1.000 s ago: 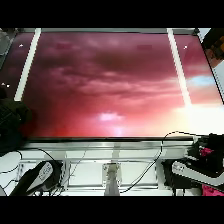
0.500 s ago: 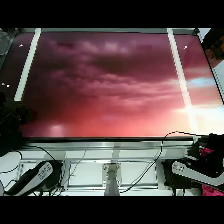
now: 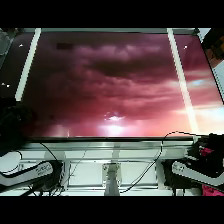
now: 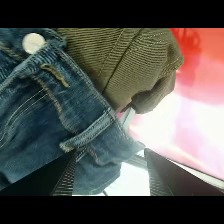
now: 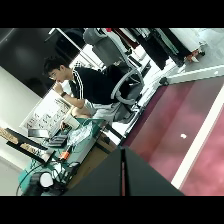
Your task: Fold the clothes and pants, and hang the long-sleeved shirts on hangers.
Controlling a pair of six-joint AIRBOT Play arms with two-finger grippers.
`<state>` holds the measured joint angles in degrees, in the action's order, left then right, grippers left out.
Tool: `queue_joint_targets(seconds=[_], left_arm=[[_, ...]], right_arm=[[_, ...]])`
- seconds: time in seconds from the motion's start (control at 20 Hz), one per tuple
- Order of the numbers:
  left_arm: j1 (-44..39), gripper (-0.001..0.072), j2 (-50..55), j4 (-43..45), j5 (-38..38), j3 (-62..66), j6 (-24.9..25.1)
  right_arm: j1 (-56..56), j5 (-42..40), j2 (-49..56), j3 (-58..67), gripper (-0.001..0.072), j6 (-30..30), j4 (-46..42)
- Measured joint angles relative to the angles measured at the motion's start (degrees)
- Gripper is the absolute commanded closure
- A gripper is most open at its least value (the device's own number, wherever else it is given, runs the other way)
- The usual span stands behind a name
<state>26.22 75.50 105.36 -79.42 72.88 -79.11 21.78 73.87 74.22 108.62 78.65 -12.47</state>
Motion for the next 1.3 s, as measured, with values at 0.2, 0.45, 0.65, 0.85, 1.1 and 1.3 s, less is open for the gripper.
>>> queue_joint_targets(seconds=[0.2, 0.45, 0.65, 0.85, 1.1, 1.3], left_arm=[[0.0, 0.0200, 3.7, 2.9, -0.1, 0.0, 0.0], [0.0, 0.0200, 6.0, 6.9, -0.1, 0.0, 0.0], [0.0, 0.0200, 7.3, 8.2, -0.4, 0.0, 0.0], [0.1, 0.0524, 7.7, 10.3, -1.7, 0.0, 0.0], [0.3, 0.0699, 7.8, 11.3, -3.3, 0.0, 0.0], [0.2, 0.0699, 7.1, 11.4, -5.5, 0.0, -2.5]], right_arm=[[0.0, 0.0, 0.0, 0.0, 0.0683, 0.0, 0.0], [0.0, 0.0, 0.0, 0.0, 0.0683, 0.0, 0.0], [0.0, 0.0, 0.0, 0.0, 0.0683, 0.0, 0.0], [0.0, 0.0, 0.0, 0.0, 0.0683, 0.0, 0.0], [0.0, 0.0, 0.0, 0.0, 0.0683, 0.0, 0.0], [0.0, 0.0, 0.0, 0.0, 0.0683, 0.0, 0.0]])
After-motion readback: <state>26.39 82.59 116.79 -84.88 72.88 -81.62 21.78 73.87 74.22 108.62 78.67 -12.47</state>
